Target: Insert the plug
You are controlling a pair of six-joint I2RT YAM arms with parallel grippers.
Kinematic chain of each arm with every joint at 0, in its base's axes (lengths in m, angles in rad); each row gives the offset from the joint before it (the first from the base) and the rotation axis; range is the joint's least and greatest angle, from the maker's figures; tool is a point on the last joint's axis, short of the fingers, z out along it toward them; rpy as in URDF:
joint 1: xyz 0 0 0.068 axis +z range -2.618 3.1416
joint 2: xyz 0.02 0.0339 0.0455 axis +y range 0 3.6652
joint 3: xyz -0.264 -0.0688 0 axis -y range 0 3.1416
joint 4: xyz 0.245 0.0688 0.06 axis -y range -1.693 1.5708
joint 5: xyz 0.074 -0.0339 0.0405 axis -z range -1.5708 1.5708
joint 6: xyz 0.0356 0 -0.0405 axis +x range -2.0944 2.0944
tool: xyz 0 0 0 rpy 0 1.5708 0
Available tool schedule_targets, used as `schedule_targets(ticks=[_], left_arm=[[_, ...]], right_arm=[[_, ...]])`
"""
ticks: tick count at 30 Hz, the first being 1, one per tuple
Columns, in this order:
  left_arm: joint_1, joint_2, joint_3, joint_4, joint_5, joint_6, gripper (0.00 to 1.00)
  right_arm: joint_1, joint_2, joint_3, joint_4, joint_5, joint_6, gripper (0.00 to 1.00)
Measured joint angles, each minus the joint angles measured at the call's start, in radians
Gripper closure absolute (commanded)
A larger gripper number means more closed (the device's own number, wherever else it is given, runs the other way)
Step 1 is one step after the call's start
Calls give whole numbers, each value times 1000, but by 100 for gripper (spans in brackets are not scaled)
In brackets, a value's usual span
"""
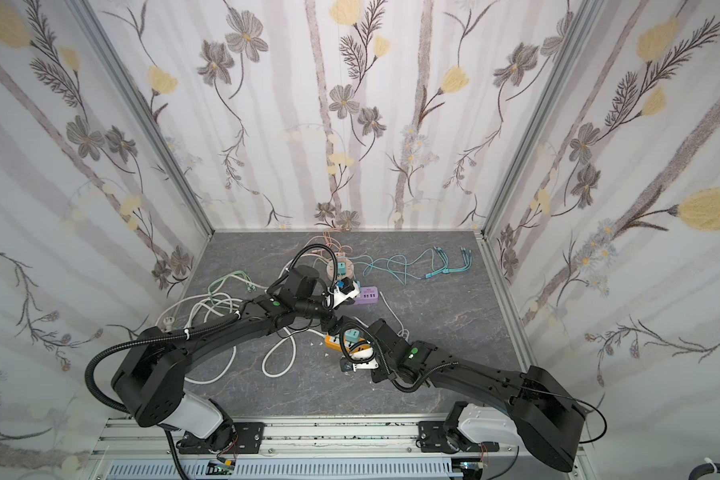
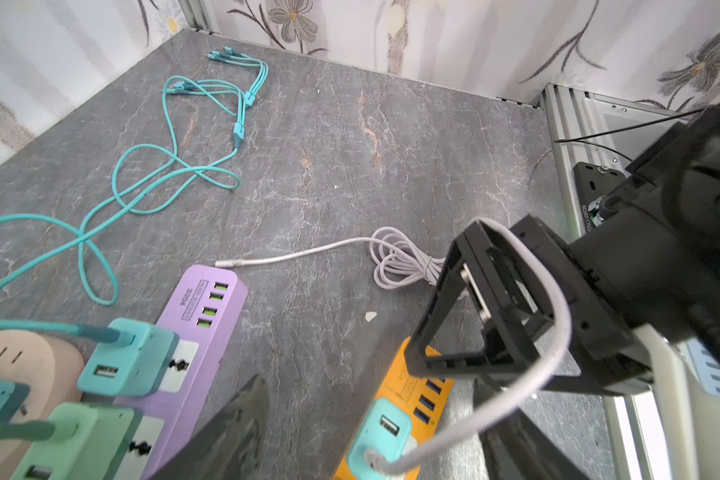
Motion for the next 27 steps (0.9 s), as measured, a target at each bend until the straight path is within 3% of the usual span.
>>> schedule_targets(ticks=[9,19,23,27], left_arm=[[-1,46,-1,157,-152,-177,24],[-1,65,1,163,-198,-241,22],[-1,16,-2,123,-216,-241,14],[-1,-57,-34,108,-229,-249,6]], right_arm=[[63,76,3,-12,-31,26,1],[152,58,57,-14,-56,85,1],[152,-80,53,-10,-33,282,1],[139,-213,34,3,24,611,1]])
